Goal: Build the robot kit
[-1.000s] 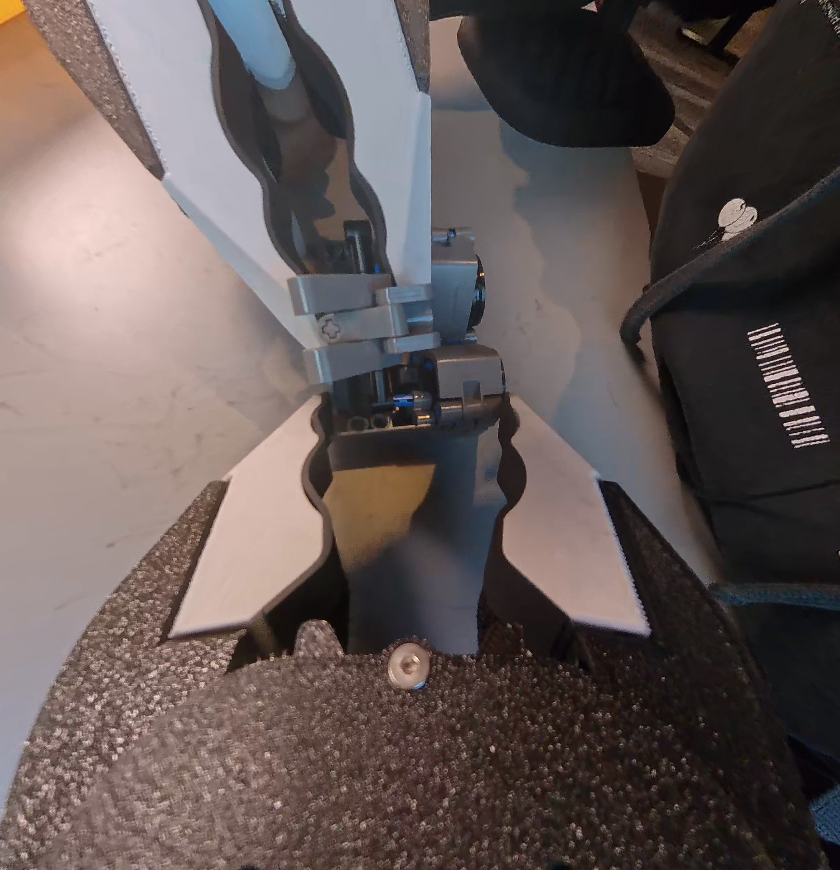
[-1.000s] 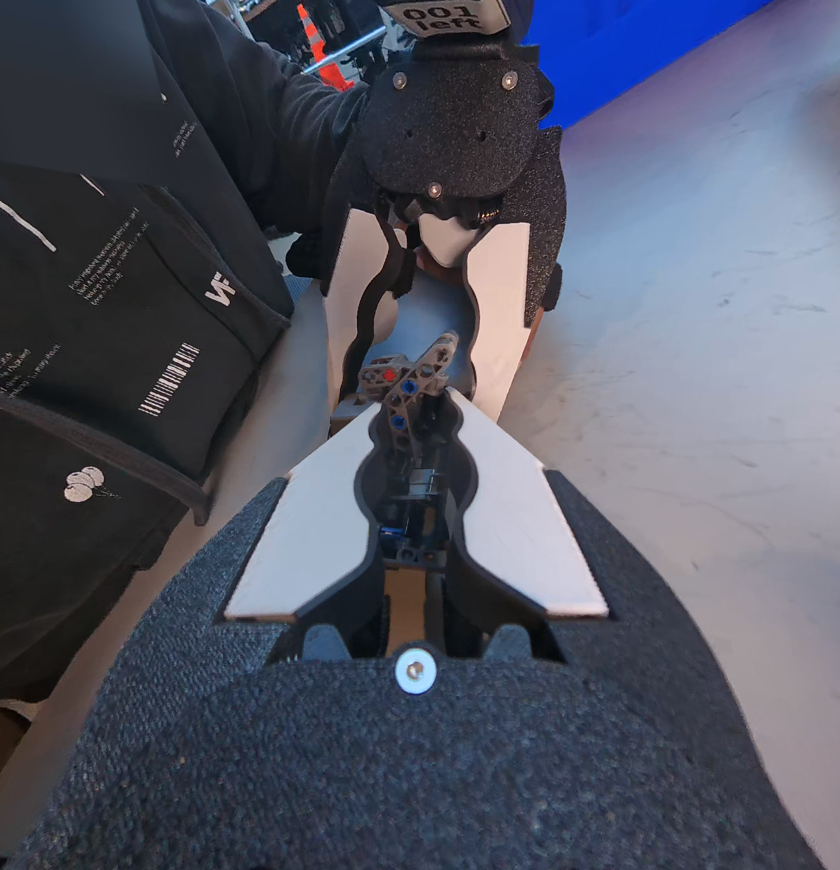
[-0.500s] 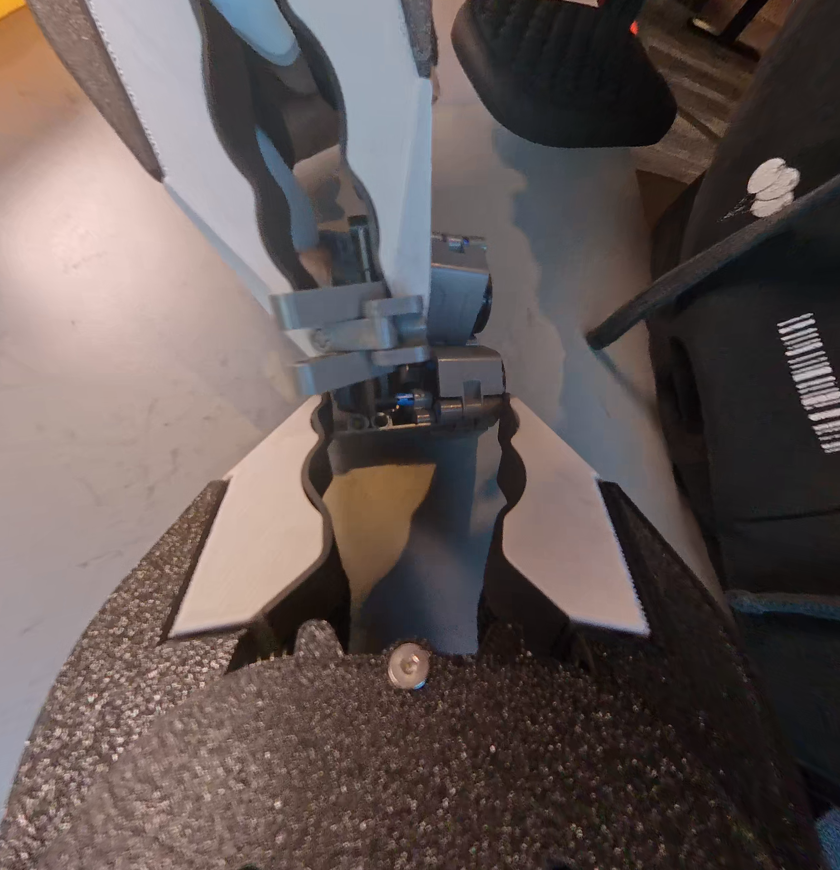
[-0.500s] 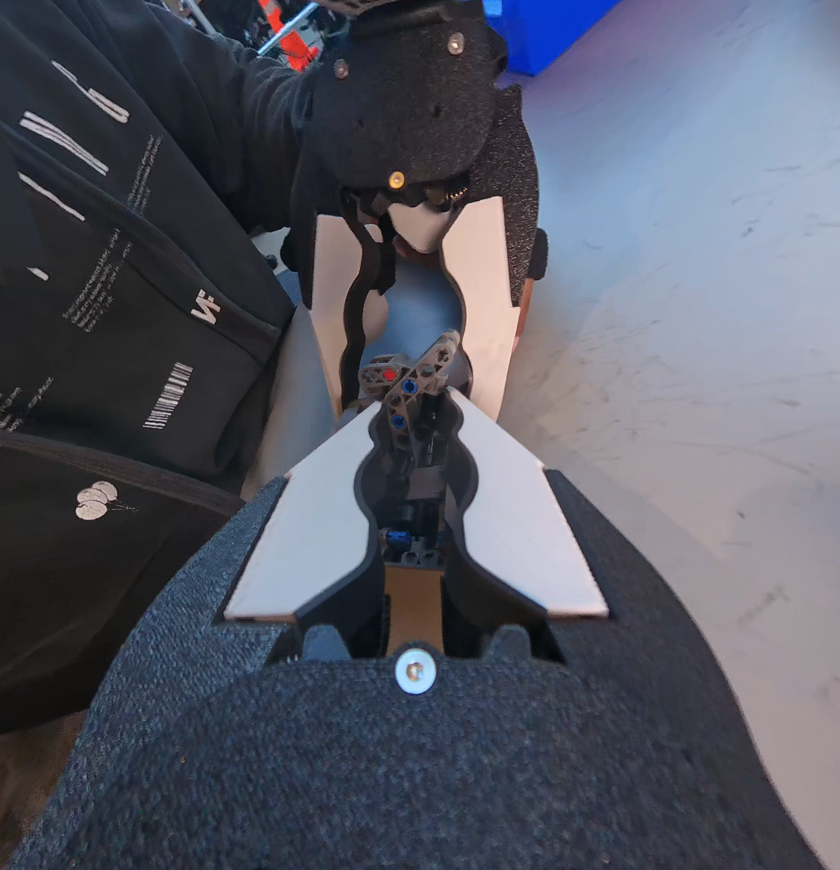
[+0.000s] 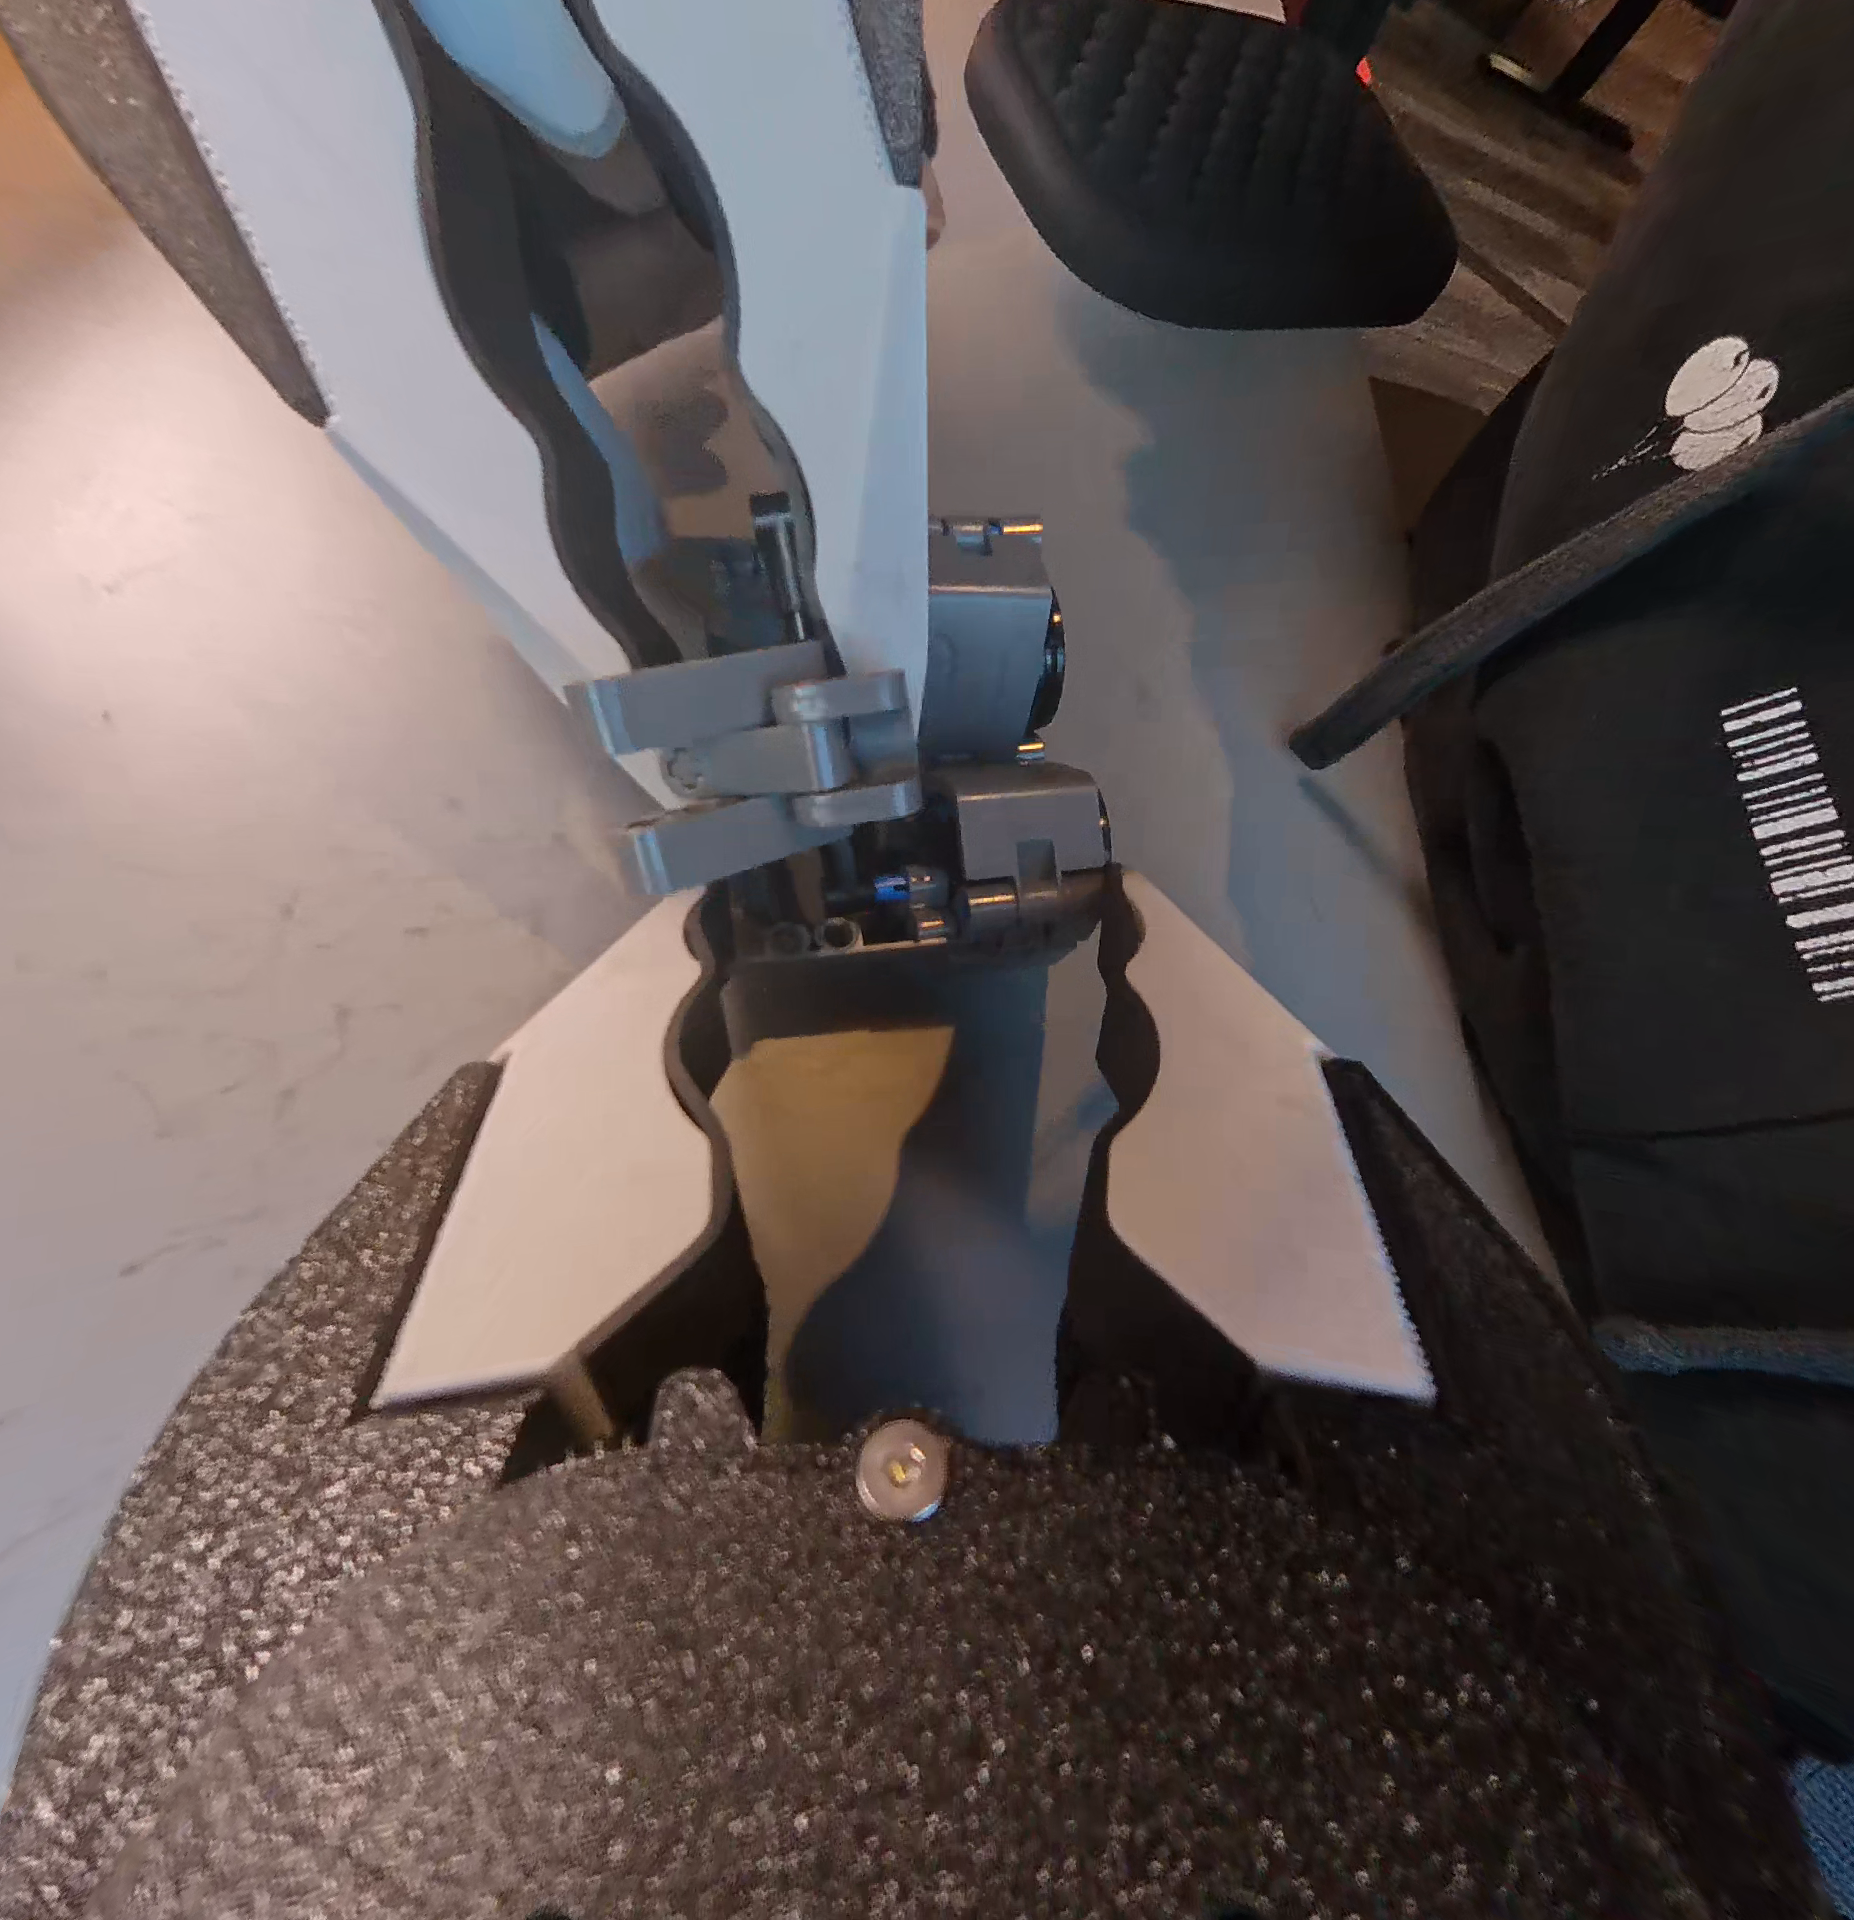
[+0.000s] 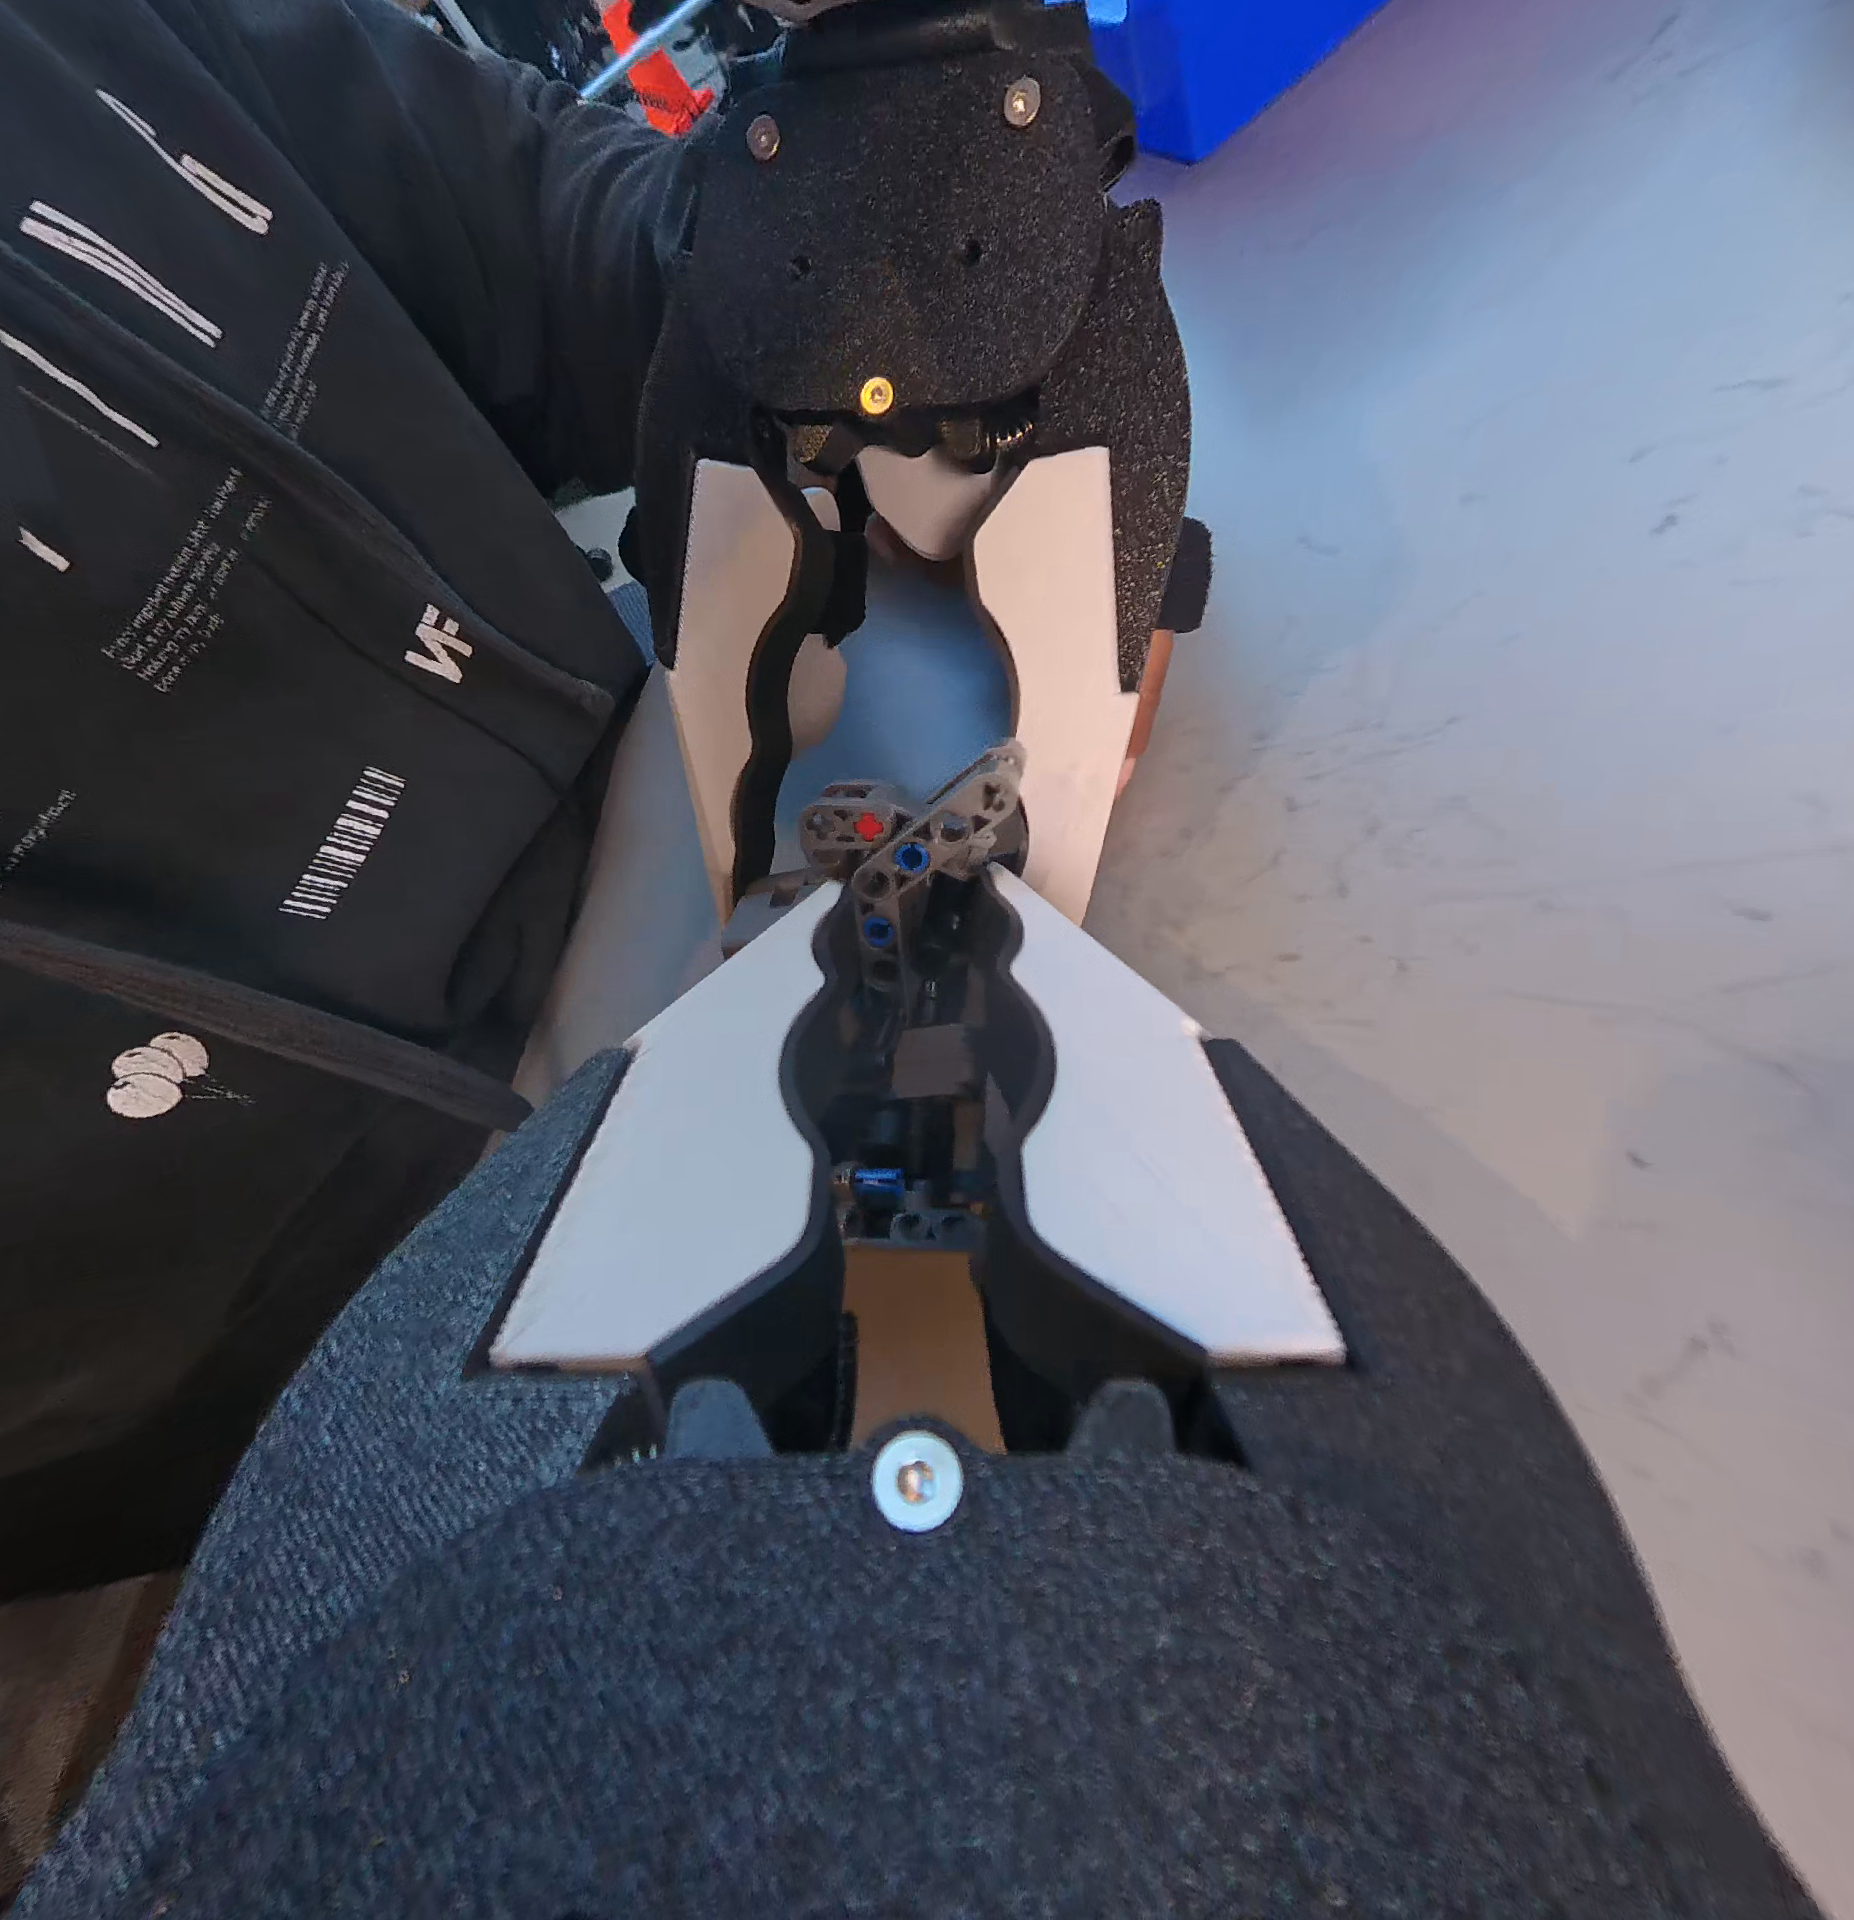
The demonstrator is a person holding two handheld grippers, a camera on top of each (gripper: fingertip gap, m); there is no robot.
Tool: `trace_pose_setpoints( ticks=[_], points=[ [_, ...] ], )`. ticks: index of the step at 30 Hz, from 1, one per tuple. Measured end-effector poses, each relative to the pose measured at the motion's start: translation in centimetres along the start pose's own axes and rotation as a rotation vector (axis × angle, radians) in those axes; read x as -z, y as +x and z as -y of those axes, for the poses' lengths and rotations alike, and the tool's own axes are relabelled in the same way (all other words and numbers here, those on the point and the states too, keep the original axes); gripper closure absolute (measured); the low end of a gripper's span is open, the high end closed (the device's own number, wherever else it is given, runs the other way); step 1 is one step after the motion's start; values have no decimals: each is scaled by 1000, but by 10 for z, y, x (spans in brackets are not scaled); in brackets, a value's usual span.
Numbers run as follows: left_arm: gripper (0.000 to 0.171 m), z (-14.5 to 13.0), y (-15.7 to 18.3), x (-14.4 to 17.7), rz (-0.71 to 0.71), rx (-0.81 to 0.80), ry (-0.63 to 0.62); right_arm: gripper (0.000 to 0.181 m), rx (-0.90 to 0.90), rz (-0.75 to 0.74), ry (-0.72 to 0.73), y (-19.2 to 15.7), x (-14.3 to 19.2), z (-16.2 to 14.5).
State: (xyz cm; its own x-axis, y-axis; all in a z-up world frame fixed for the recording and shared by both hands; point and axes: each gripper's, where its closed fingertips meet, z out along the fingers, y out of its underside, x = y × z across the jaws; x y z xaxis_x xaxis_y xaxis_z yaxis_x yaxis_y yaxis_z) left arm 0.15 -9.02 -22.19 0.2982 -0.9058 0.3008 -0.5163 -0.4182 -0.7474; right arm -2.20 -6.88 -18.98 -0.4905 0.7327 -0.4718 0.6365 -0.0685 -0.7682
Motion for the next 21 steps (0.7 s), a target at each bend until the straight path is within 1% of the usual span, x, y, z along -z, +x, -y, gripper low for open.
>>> trace_pose_setpoints(
  ticks=[2, 5, 8, 12, 13, 14, 16, 19, 21],
  points=[
    [100, 0, 0, 1, -9, 10, 5, 158, 30, -6, 4, 0, 2, 0],
    [100, -1, -1, 3, -2, 3, 0, 149, 50, -35, -2, 1, 11, -1],
    [101, -1, -3, 5, 11, 5, 0, 151, 93, -120, -49, 6, 24, -9],
    [100, -1, -3, 4, -5, 24, 6, 158, 197, -201, -76, 0, 26, -4],
    [100, -1, -3, 4, -6, 24, 6, 169, 223, -210, -101, -1, 24, -6],
    [101, -1, -3, 4, -6, 25, 3, 169, 238, -225, -120, 0, 24, -7],
    [101, 1, -5, 5, -4, 41, 21, 181, 238, -237, -154, 3, 29, -14],
    [101, 4, -6, 8, 5, 41, 32, 181, 201, -237, -180, 7, 31, -25],
    [101, 3, -6, 7, 6, 42, 23, 178, 195, -245, -173, 9, 31, -25]
  ],
)
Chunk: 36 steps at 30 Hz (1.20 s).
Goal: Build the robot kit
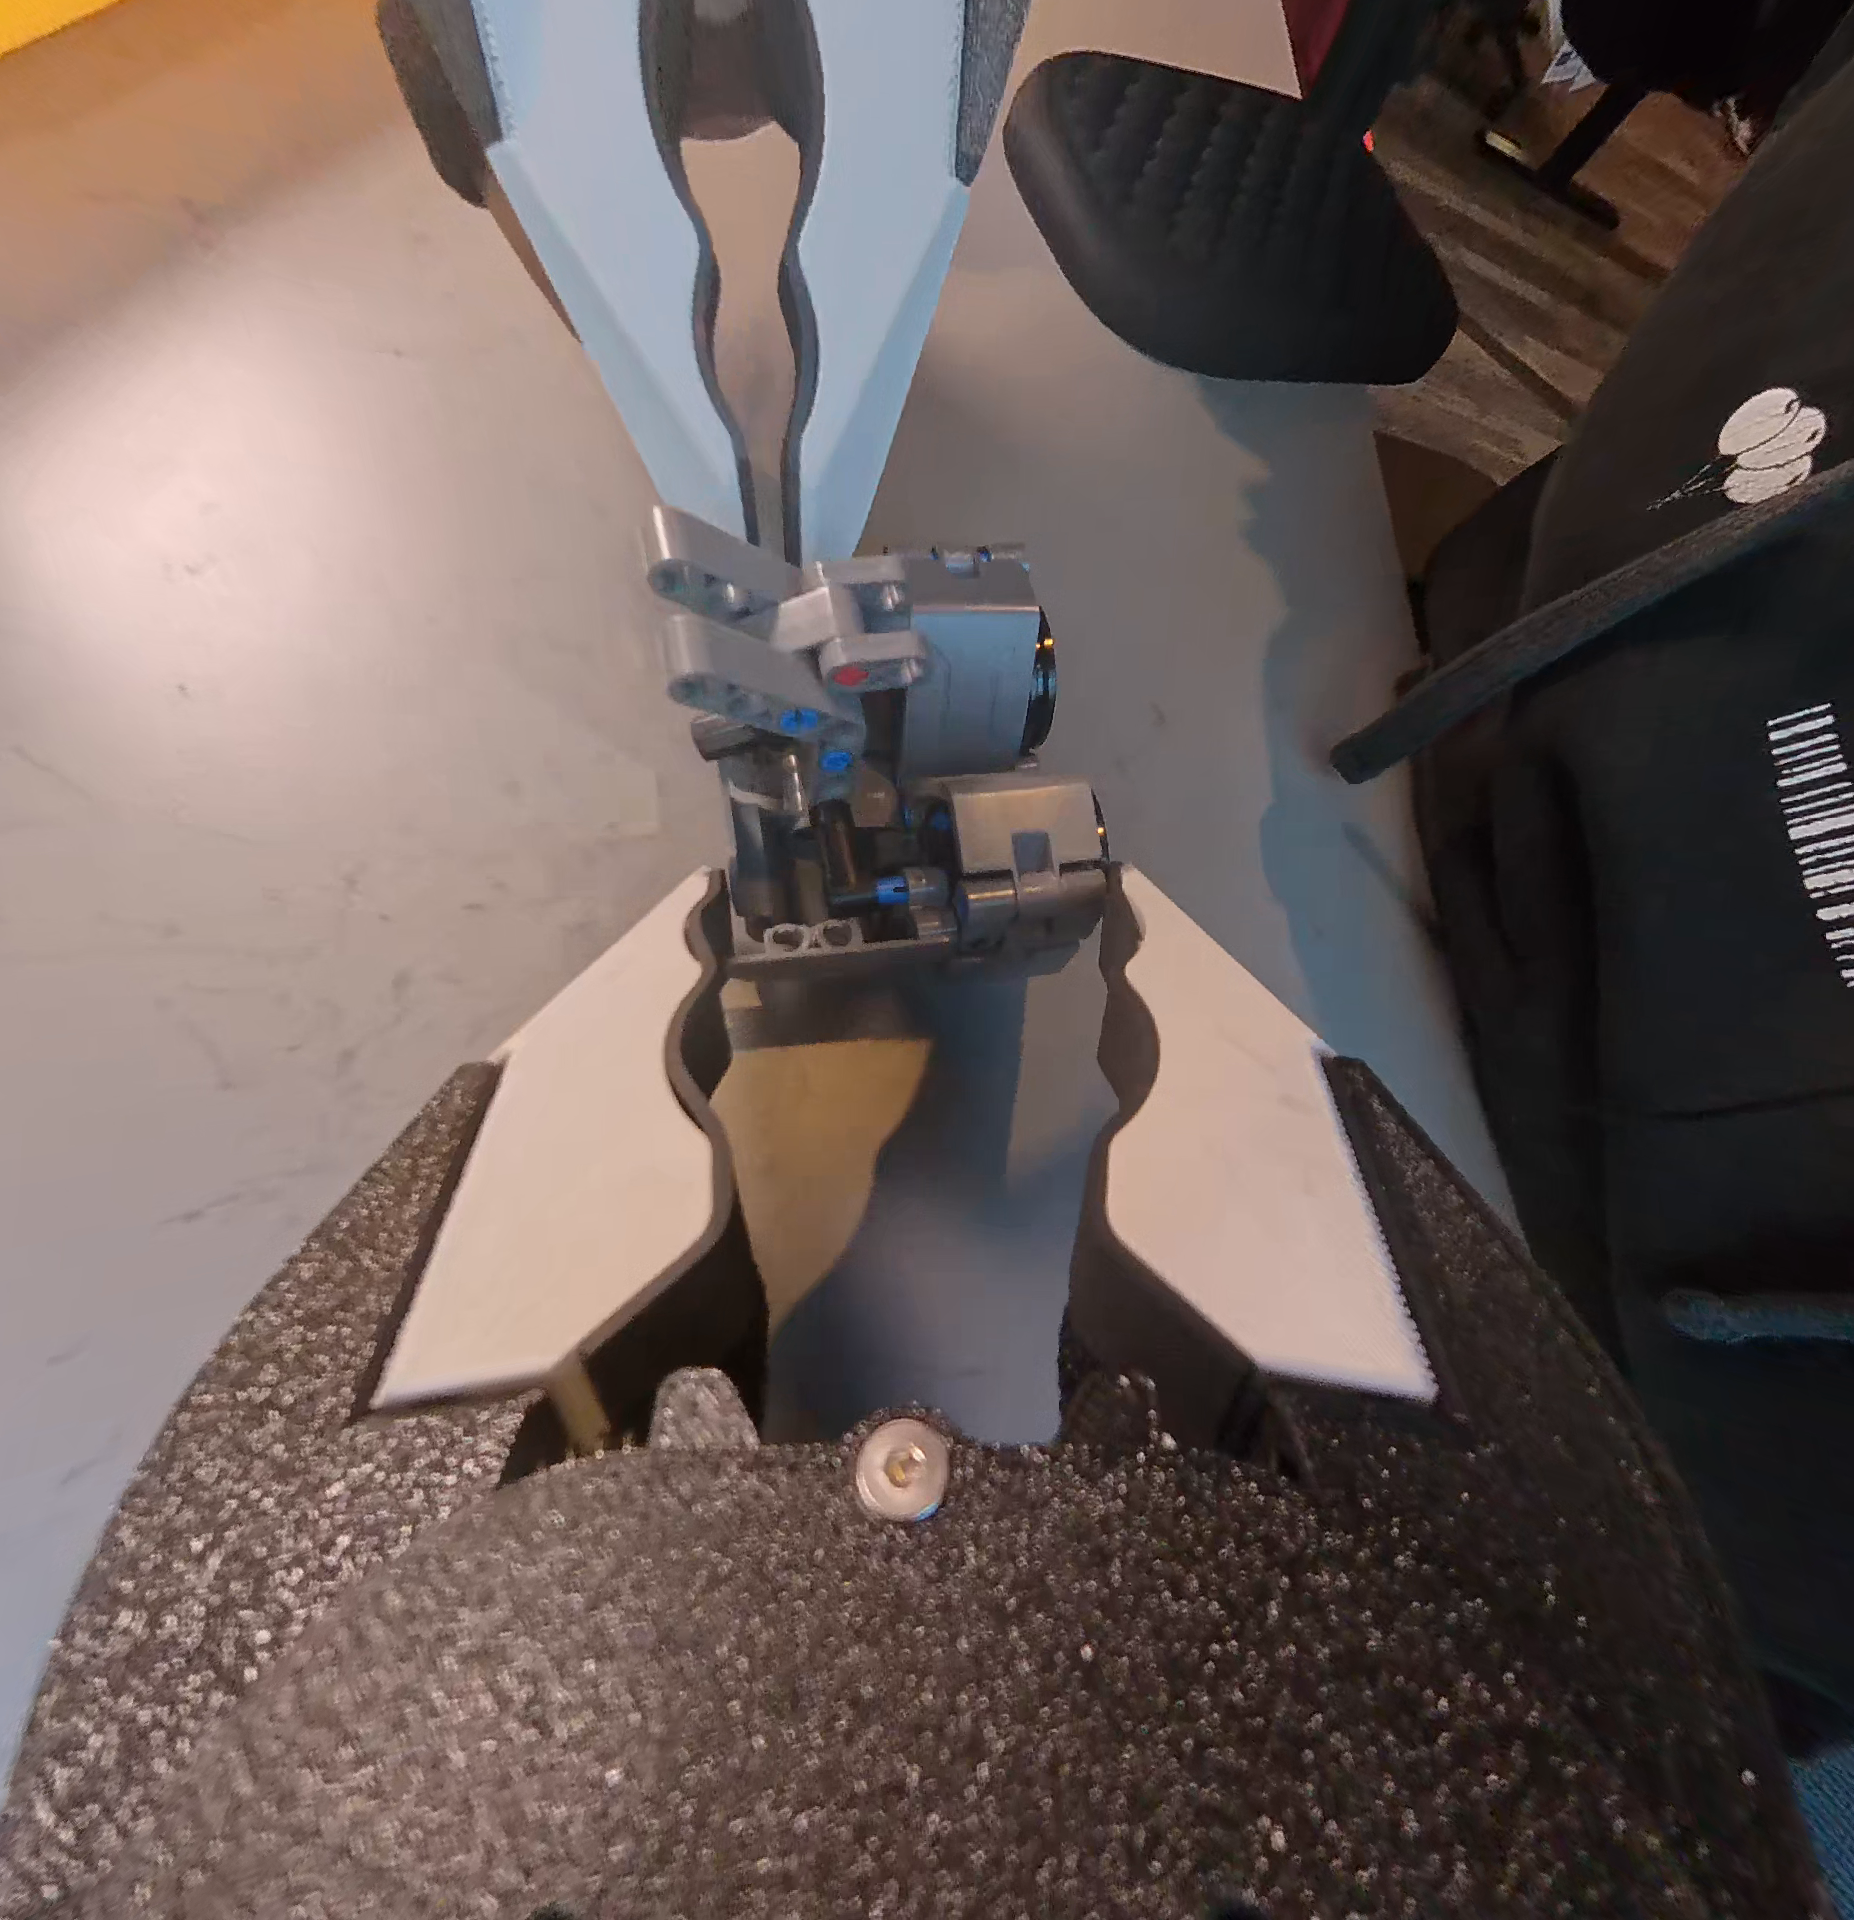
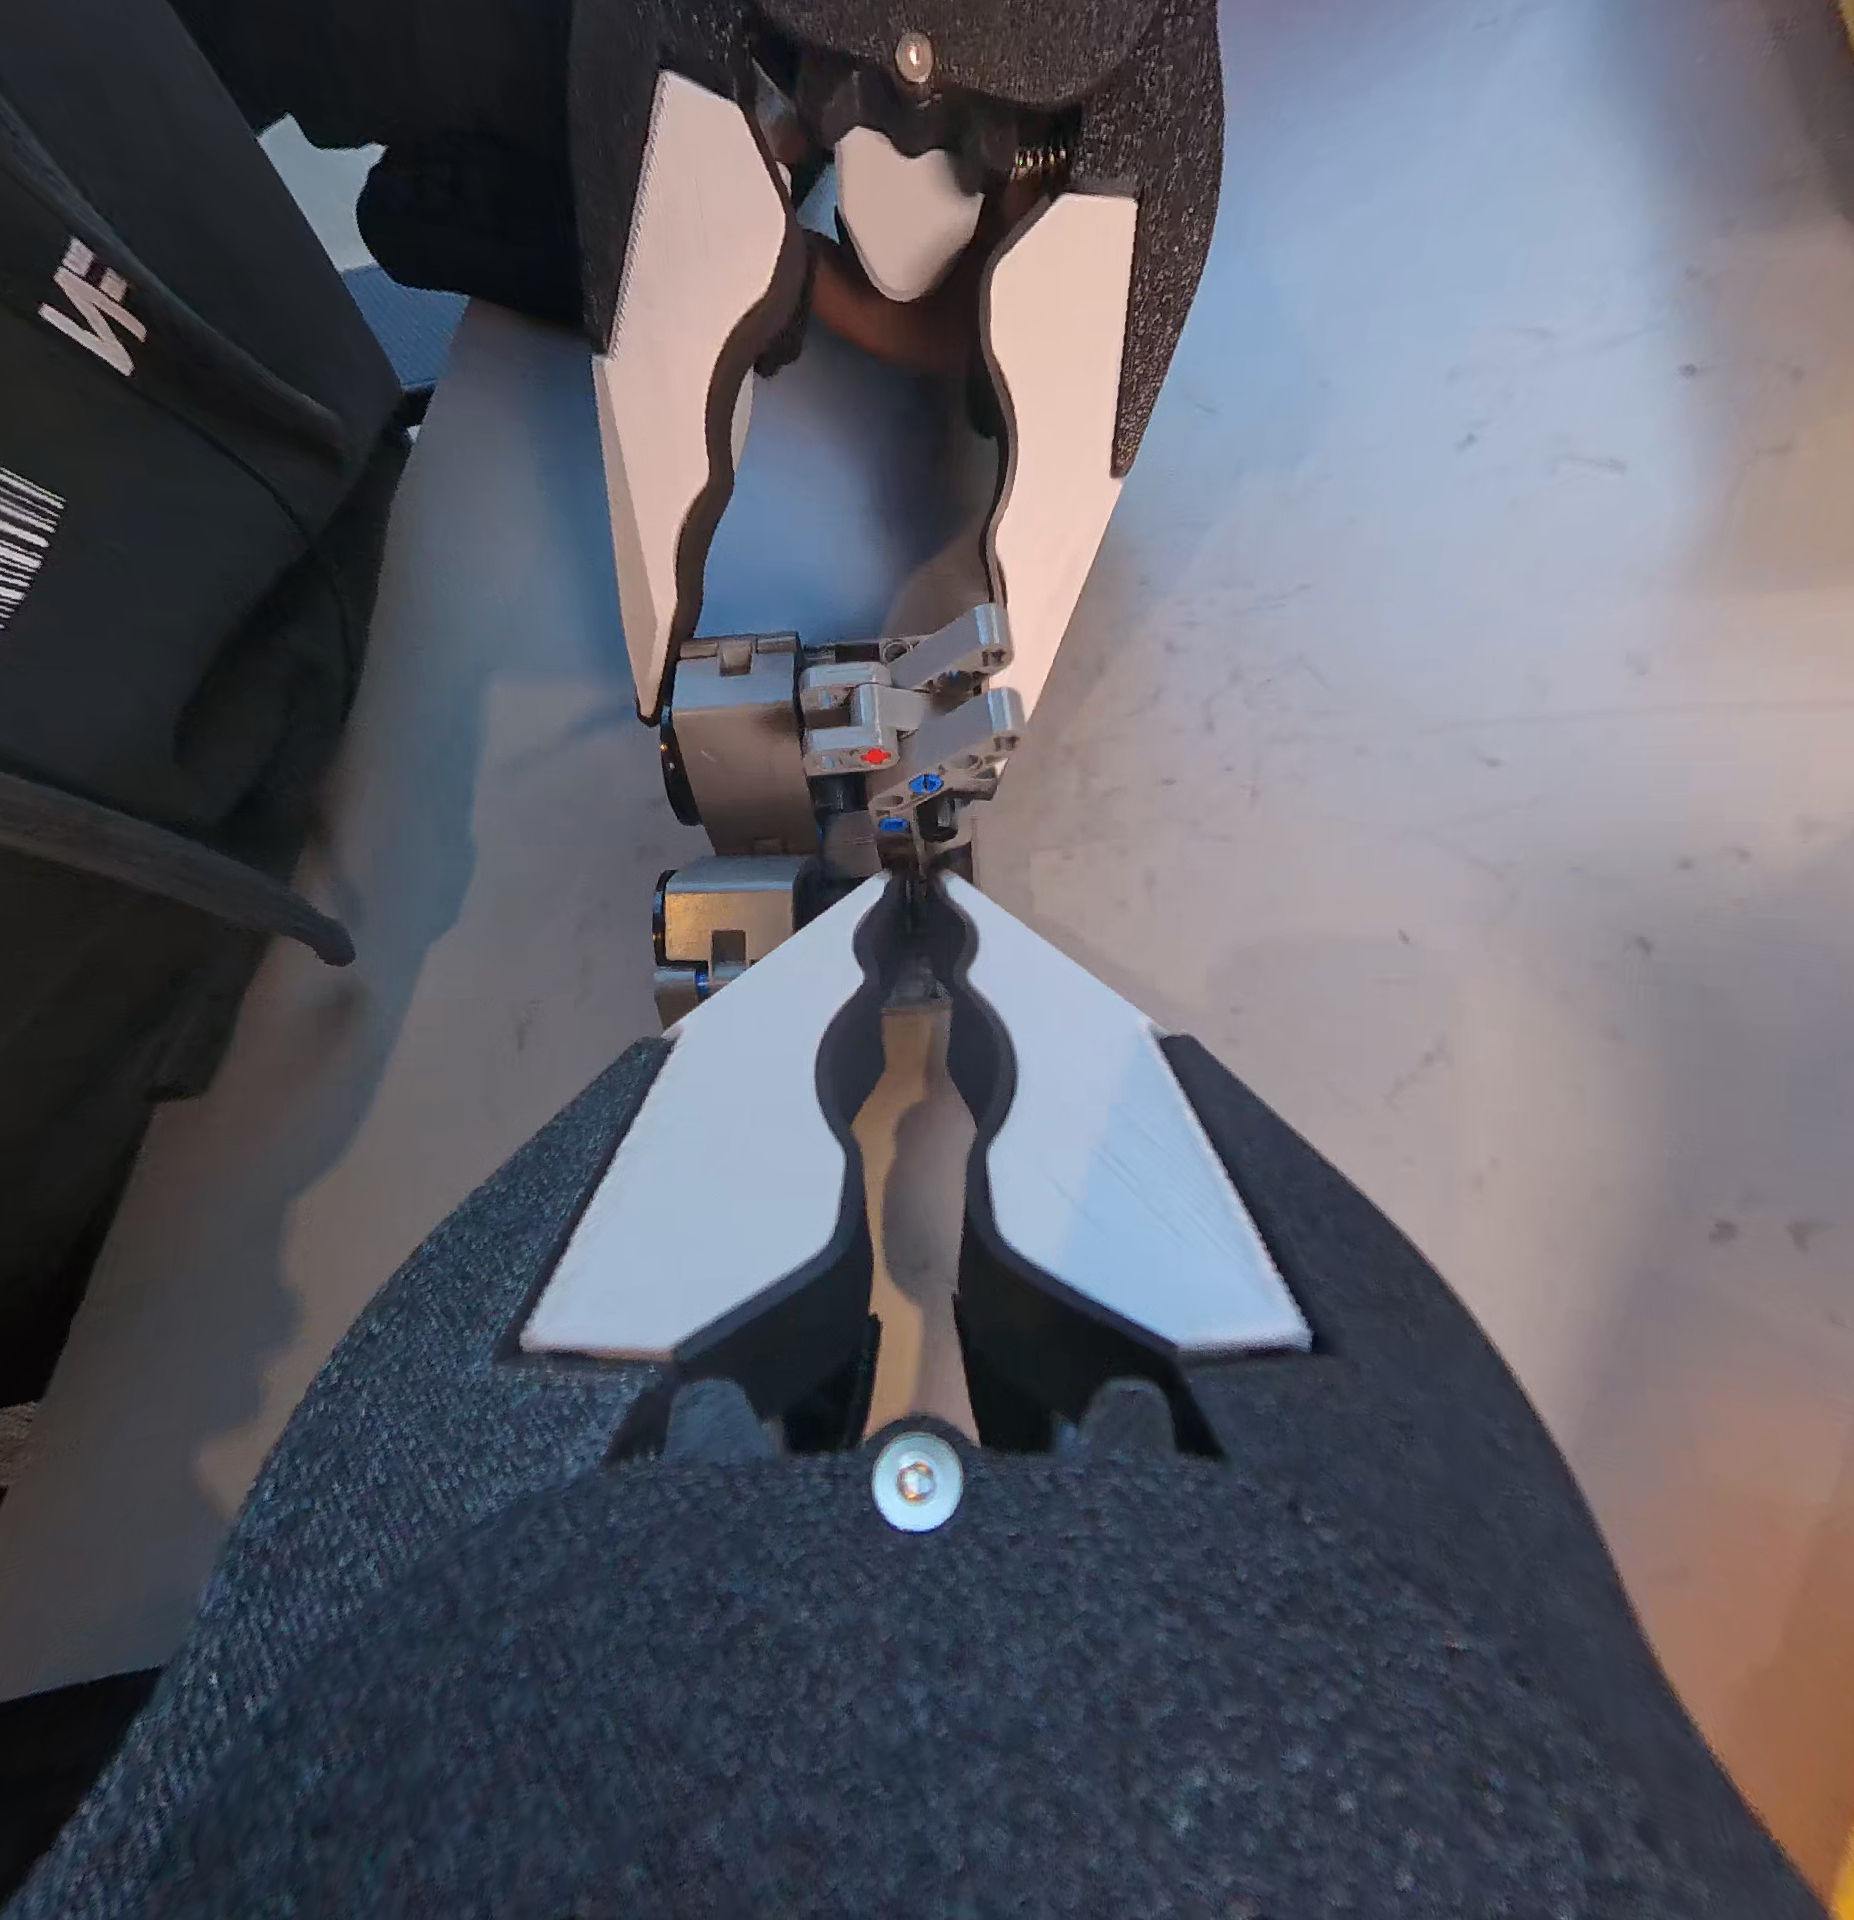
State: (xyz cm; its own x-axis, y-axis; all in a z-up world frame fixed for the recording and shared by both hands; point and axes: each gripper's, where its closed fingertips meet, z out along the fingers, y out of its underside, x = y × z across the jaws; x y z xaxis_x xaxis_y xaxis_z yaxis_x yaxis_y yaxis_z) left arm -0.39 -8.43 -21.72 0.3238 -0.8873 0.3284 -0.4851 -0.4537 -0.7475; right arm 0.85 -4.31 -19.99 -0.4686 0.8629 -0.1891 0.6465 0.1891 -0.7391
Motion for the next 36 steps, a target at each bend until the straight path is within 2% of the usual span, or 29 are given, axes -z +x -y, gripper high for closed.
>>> trace_pose_setpoints(
  ticks=[5, 9, 13, 17, 19, 21, 22, 24, 26, 29, 36],
  points=[
    [101, -1, 0, -2, -3, 7, 0, 169, 34, -29, -26, 0, 12, 2],
    [101, -1, 0, -2, -2, 1, -4, 170, 38, -26, -97, 2, 3, -7],
    [101, -2, -1, -2, 3, 2, -3, 176, -25, 41, -82, -1, -1, -10],
    [101, -3, 0, -2, 0, -3, -5, 167, -24, 47, -59, 0, 6, -4],
    [101, -3, 0, -2, -3, -4, -3, 159, -37, 103, -39, -8, 12, 1],
    [101, -3, 0, -2, -3, -7, -2, 132, -44, 173, -54, -23, 15, 2],
    [101, -3, 0, -2, -2, -8, -1, 120, -38, 176, -73, -27, 14, 1],
    [101, -3, 0, -2, 0, -12, 0, 107, 6, 126, -126, -30, 7, -5],
    [101, -3, -1, -2, 6, -18, 0, 107, 43, 75, -175, -32, -1, -13],
    [101, -2, -1, -2, 10, -25, 1, 121, 47, -10, -185, -25, -8, -18],
    [101, -1, 0, -2, 54, -85, -16, 126, 23, -20, -168, -26, -8, -18]
  ],
)
